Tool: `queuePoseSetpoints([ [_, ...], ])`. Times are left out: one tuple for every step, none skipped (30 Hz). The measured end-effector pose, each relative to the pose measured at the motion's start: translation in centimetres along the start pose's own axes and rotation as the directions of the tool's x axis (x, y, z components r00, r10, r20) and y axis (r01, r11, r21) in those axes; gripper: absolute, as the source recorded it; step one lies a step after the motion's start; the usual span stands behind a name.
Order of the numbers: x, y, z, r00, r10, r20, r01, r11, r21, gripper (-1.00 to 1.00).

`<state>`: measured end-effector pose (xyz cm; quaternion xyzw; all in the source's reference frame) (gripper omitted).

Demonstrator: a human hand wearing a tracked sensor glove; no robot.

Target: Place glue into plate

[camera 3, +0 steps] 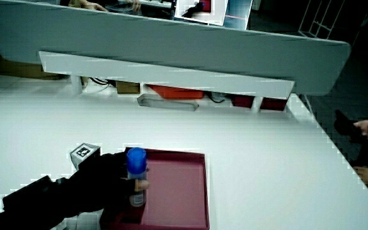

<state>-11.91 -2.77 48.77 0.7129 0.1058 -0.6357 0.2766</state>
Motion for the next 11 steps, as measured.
queuePoseSetpoints([
  [0.9, -0.4, 0.4, 1.000, 0.028, 0.001, -0.028, 0.9993, -0.024, -1.00],
  [1.7, -0.9, 0.7, 0.998, 0.057, 0.002, -0.056, 0.9973, -0.047, -1.00],
  [2.6, -1.3, 1.1, 0.996, 0.085, 0.002, -0.085, 0.9939, -0.071, -1.00],
  [3.1, -1.7, 1.6, 0.995, 0.099, -0.023, -0.100, 0.9915, -0.083, -1.00],
  [3.6, -2.2, 2.1, 0.993, 0.112, -0.048, -0.116, 0.9887, -0.094, -1.00],
  [4.0, -2.7, 2.7, 0.982, 0.154, -0.113, -0.165, 0.9810, -0.101, -1.00],
  [4.4, -3.2, 3.2, 0.982, 0.147, -0.120, -0.161, 0.9794, -0.122, -1.00],
  [4.7, -3.8, 3.7, 0.974, 0.163, -0.155, -0.182, 0.9760, -0.119, -1.00],
  [4.9, -4.3, 4.2, 0.965, 0.179, -0.189, -0.203, 0.9723, -0.115, -1.00],
  [4.7, -4.7, 4.8, 0.965, 0.135, -0.224, -0.166, 0.9783, -0.124, -1.00],
  [4.4, -5.1, 5.4, 0.962, 0.091, -0.259, -0.129, 0.9826, -0.134, -1.00],
])
